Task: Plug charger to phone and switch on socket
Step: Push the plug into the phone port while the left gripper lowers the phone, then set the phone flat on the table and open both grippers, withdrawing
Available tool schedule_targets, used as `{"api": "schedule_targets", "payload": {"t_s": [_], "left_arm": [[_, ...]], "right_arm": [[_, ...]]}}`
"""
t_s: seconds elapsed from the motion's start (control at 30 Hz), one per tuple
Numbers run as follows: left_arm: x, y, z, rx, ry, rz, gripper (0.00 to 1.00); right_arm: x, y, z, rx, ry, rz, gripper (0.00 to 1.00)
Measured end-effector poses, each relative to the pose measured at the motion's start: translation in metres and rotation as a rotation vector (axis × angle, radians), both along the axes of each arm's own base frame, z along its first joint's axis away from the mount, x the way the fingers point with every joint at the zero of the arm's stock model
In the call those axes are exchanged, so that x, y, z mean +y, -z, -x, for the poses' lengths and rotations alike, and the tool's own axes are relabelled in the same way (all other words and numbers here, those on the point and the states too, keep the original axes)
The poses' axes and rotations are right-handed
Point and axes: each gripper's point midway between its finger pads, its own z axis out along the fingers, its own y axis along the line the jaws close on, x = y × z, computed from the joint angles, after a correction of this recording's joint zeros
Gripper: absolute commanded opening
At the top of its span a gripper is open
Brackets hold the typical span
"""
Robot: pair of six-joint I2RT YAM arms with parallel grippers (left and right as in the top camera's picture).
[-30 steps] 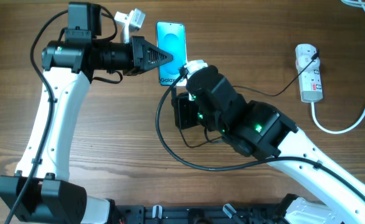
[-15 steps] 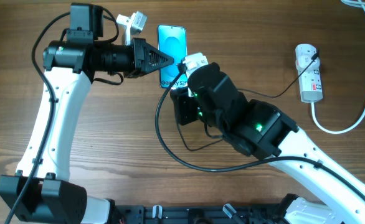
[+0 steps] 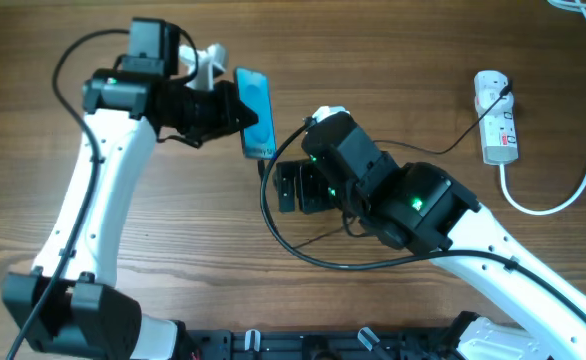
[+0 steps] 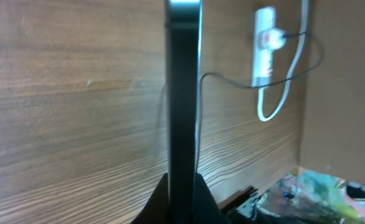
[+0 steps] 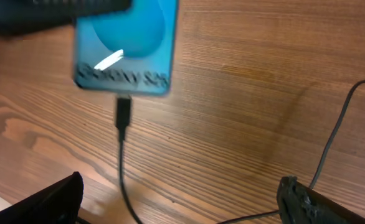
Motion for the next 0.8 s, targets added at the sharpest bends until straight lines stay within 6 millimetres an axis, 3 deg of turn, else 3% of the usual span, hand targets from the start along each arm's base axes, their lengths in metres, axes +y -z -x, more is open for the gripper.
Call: {"api": "schedule_targets", "payload": {"t_s": [0.17, 0.33, 0.57, 0.8], "left_arm": [[-0.020, 0.065, 0.001, 0.110, 0.054, -0.039, 0.04], [-0.039, 0.113, 0.002, 0.210, 0.104, -0.059, 0.04], [-0.059, 0.150, -0.004, 0.231, 0.148, -0.058, 0.06], [-0.062, 0.171, -0.011, 0.238, 0.150, -0.060, 0.06]], "right_arm": [[0.000, 0.004, -0.001, 0.016, 0.017, 0.004, 1.00], [0.004, 0.023, -0.004, 0.064, 0.032, 0.039, 1.00], [0.007, 0.033, -0.005, 0.095, 0.047, 0.047, 1.00], [0.007, 0.033, -0.003, 0.109, 0.053, 0.038, 1.00]]}}
